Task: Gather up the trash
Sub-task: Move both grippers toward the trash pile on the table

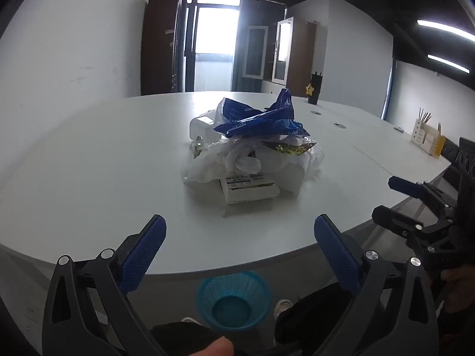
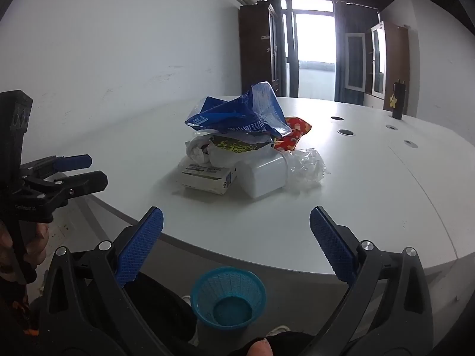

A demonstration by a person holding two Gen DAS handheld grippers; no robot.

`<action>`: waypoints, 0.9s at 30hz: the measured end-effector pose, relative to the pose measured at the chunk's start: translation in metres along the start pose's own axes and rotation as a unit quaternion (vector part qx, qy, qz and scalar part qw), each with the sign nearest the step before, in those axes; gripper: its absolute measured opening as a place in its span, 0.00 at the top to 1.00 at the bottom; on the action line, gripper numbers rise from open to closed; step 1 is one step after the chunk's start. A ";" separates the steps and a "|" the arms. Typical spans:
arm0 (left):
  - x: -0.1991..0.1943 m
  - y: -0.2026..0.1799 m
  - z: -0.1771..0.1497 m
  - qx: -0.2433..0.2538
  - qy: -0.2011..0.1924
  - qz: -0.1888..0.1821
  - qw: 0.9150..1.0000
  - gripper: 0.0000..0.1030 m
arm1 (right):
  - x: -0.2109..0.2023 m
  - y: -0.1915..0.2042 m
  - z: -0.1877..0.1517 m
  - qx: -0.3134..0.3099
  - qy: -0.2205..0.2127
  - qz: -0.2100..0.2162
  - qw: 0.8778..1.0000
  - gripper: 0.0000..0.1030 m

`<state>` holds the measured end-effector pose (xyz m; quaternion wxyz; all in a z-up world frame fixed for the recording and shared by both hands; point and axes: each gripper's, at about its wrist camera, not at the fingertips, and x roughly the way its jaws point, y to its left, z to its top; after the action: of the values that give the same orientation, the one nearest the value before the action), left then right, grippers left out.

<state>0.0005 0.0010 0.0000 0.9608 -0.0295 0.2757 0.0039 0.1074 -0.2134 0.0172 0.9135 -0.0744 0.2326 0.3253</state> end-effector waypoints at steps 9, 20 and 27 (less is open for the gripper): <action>0.002 0.023 0.001 -0.042 -0.019 -0.037 0.998 0.05 | 0.012 0.015 -0.003 -0.020 0.020 -0.020 0.999 0.08; 0.003 0.012 -0.003 -0.022 -0.022 -0.046 0.998 0.06 | 0.020 0.009 -0.009 0.002 0.030 -0.010 0.999 0.08; 0.005 0.010 -0.001 -0.022 -0.021 -0.054 0.998 0.05 | 0.018 0.008 -0.010 0.000 0.031 -0.010 0.999 0.08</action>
<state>0.0039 0.0107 -0.0042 0.9642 -0.0650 0.2537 -0.0414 0.1109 -0.2000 0.0002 0.9089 -0.0864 0.2603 0.3140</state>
